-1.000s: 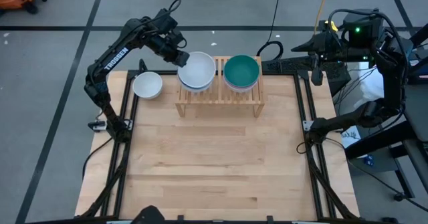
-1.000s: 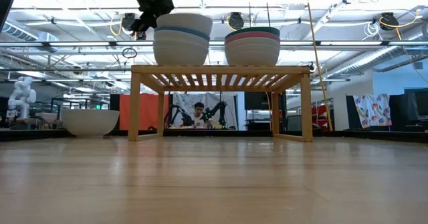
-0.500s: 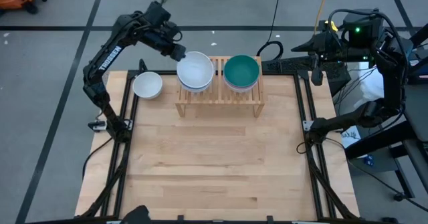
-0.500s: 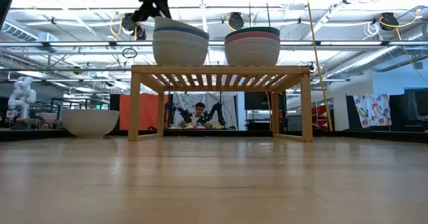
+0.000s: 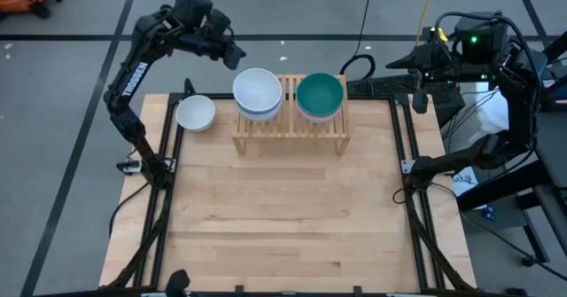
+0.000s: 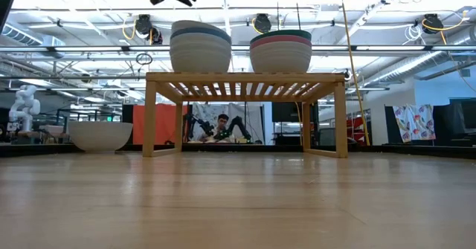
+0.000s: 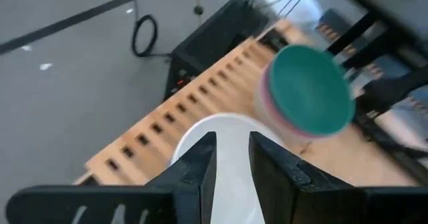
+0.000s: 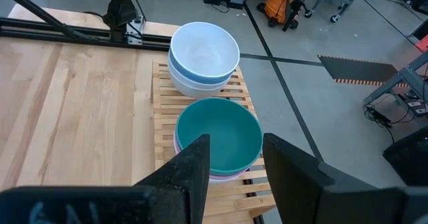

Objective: Place and stack bowls onto a shelf
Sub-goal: Stack the white bowl on top of the blue bowl on the shelf

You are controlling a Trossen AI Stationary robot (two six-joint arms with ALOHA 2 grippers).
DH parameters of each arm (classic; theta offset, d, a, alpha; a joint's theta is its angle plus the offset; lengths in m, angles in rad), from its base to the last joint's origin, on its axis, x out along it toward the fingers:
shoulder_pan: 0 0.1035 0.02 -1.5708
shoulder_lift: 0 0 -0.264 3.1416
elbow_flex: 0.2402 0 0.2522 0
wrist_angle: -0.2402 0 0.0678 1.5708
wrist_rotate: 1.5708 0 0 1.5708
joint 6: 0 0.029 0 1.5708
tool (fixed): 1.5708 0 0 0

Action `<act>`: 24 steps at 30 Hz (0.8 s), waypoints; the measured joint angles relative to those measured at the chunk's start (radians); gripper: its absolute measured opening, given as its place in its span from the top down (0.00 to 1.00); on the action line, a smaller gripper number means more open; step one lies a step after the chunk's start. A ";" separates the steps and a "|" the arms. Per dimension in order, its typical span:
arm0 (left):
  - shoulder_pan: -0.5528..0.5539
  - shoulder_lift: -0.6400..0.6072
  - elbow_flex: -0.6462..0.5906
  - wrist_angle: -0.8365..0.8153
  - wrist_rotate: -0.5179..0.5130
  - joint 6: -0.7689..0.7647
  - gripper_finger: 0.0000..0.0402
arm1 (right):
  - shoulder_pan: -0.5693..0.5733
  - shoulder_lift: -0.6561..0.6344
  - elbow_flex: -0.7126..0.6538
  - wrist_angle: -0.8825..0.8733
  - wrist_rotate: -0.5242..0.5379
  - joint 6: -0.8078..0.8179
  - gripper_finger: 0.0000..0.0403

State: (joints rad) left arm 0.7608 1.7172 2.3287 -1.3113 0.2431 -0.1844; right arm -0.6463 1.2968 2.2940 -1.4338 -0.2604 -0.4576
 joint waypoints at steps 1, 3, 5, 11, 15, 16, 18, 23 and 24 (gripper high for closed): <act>-0.004 0.000 0.000 -0.014 -0.015 0.017 0.77 | 0.000 0.000 0.000 0.000 0.000 0.000 0.67; -0.013 0.000 0.000 -0.040 -0.042 0.030 0.77 | 0.000 0.000 0.000 0.000 0.000 0.000 0.67; -0.023 0.000 0.000 -0.053 -0.058 0.030 0.77 | 0.000 0.000 0.000 0.000 0.000 0.000 0.67; -0.052 0.000 0.000 -0.132 -0.107 0.031 0.95 | 0.000 0.000 0.000 0.000 0.000 0.000 0.67; -0.070 0.000 0.000 -0.141 -0.114 0.029 0.98 | 0.000 0.000 0.000 0.000 0.000 0.000 0.67; -0.074 0.000 0.000 -0.142 -0.115 0.029 0.99 | 0.000 0.000 0.000 0.000 0.000 0.000 0.67; -0.084 0.000 0.000 -0.156 -0.119 0.030 0.99 | 0.000 0.000 0.000 0.000 0.000 0.000 0.67; -0.127 0.000 -0.026 -0.183 -0.182 0.037 0.99 | 0.000 0.000 0.000 0.000 0.000 0.000 0.67; -0.132 0.001 -0.036 -0.185 -0.184 0.045 0.99 | 0.000 0.000 0.000 0.000 0.000 0.000 0.67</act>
State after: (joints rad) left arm 0.6285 1.7178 2.2924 -1.4965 0.0590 -0.1393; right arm -0.6460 1.2964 2.2940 -1.4334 -0.2604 -0.4576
